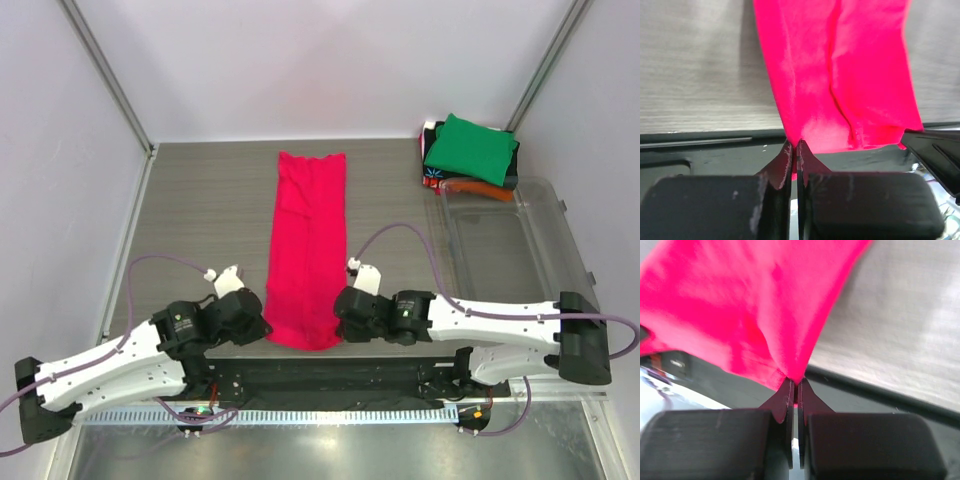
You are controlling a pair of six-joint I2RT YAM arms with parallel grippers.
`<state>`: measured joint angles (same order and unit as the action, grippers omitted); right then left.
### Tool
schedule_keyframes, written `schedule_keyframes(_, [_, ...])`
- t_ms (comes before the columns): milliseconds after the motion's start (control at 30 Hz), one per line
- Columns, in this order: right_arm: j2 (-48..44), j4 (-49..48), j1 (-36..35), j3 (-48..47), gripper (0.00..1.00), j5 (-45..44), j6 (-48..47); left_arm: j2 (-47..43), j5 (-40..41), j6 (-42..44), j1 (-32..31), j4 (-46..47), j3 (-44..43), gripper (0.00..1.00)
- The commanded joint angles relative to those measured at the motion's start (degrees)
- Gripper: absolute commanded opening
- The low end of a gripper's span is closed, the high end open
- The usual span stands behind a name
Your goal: Fold and stack the t-shirts
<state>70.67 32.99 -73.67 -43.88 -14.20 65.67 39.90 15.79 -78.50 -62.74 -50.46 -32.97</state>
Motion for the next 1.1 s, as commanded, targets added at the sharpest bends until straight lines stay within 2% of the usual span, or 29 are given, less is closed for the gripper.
schedule_keyframes(0, [-1.77, 6.2, 2.11, -7.17, 0.01, -7.77, -3.08, 1.92, 7.23, 2.03, -0.28, -5.44, -6.91, 0.0])
schedule_keyframes(133, [-1.33, 7.87, 9.23, -11.4, 0.01, -7.25, -8.7, 7.73, 11.97, 5.98, 0.25, -5.44, -13.07, 0.0])
schedule_keyframes(267, [0.34, 8.31, 14.33, -15.44, 0.01, -6.46, -13.45, 13.62, 12.95, 13.61, 4.89, -3.61, -19.58, 0.0])
schedule_keyframes(333, [2.27, 8.67, 16.7, -18.25, 0.01, -5.93, -16.08, 16.51, 11.11, 16.44, 7.71, -1.85, -22.48, 0.0])
schedule_keyframes(467, [6.13, 8.84, 20.65, -22.47, 0.01, -5.14, -20.22, 21.0, 5.75, 23.03, 17.27, 3.16, -25.82, 0.0])
schedule_keyframes(667, [13.6, 8.84, 26.46, -28.98, 0.01, -3.74, -25.32, 30.21, -0.57, 30.41, 26.25, 8.53, -31.44, 0.0])
schedule_keyframes(1067, [27.32, 6.74, 34.55, -38.21, 0.01, -0.4, -32.7, 48.86, -8.76, 36.4, 36.19, 14.24, -41.37, 0.0])
